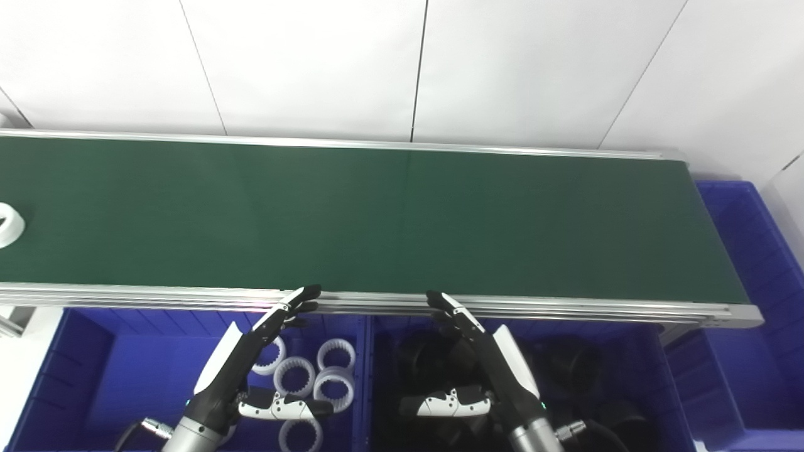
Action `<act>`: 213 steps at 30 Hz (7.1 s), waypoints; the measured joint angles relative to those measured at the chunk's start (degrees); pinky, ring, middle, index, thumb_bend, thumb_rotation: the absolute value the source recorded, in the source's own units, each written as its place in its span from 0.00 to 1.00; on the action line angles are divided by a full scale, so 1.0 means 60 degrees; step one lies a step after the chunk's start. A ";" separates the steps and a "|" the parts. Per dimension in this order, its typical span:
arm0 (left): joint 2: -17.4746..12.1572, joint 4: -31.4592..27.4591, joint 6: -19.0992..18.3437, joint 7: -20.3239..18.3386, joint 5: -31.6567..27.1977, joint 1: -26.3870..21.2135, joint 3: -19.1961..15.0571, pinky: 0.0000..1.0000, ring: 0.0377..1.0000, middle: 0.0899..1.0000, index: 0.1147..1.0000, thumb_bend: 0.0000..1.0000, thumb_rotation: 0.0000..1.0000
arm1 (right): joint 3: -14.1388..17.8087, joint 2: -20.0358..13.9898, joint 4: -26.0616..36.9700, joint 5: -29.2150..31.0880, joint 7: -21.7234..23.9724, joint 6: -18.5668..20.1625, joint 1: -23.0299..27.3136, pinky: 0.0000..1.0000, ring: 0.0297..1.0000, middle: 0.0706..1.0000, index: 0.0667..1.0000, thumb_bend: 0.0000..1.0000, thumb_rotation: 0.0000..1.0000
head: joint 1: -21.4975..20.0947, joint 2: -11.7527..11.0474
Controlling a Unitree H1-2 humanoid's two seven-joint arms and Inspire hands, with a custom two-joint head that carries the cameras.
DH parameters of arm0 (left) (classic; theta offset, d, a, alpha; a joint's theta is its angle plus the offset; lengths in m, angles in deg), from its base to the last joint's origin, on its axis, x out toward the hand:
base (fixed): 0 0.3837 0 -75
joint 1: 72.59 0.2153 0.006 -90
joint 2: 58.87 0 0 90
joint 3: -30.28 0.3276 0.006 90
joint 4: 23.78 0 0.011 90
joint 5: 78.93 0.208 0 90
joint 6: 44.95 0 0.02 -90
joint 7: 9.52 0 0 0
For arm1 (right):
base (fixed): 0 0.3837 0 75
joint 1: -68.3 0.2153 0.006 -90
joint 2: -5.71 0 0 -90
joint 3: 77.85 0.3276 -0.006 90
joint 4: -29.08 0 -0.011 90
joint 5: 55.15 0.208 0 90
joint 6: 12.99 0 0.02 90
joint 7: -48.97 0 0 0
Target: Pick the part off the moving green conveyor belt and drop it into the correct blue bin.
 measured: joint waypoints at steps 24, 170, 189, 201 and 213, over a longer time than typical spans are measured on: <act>0.0636 0.1098 -0.0030 0.1311 0.0871 -0.0165 0.1040 0.72 0.76 0.79 0.79 1.00 0.38 | 0.0291 -0.0464 -0.0712 0.0347 0.0058 -0.0369 -0.0121 0.81 0.86 0.88 0.92 0.91 0.25 | 0.4525 -0.2649; -0.0223 0.2952 -0.7199 0.3688 0.3935 -0.4905 -0.1028 0.31 0.36 0.43 0.48 0.50 0.00 | 0.0361 -0.0027 -0.2618 0.0189 -0.0467 -0.1717 0.0715 0.71 0.83 0.86 0.88 0.92 0.18 | 0.3677 -0.3940; 0.0065 -0.2583 -0.5102 0.4231 0.3728 -0.1877 -0.1575 0.26 0.34 0.40 0.48 0.49 0.00 | 0.0280 0.0094 -0.1422 0.0201 -0.0312 -0.1648 0.0197 0.72 0.81 0.85 0.86 0.96 0.12 | 0.1831 -0.2446; -0.0052 -0.2539 -0.3102 0.3793 0.2776 -0.0309 -0.1763 0.30 0.35 0.43 0.48 0.50 0.00 | 0.0173 0.0215 -0.0407 -0.0022 -0.0218 -0.1054 -0.0125 0.75 0.82 0.86 0.87 0.96 0.16 | 0.1172 -0.1422; -0.0609 -0.1647 -0.2284 0.2180 0.2649 0.0277 -0.0893 0.37 0.39 0.44 0.45 0.50 0.00 | 0.0150 0.0240 0.0102 -0.0005 0.0089 -0.0688 -0.0262 0.78 0.84 0.87 0.90 0.89 0.25 | 0.1084 -0.0236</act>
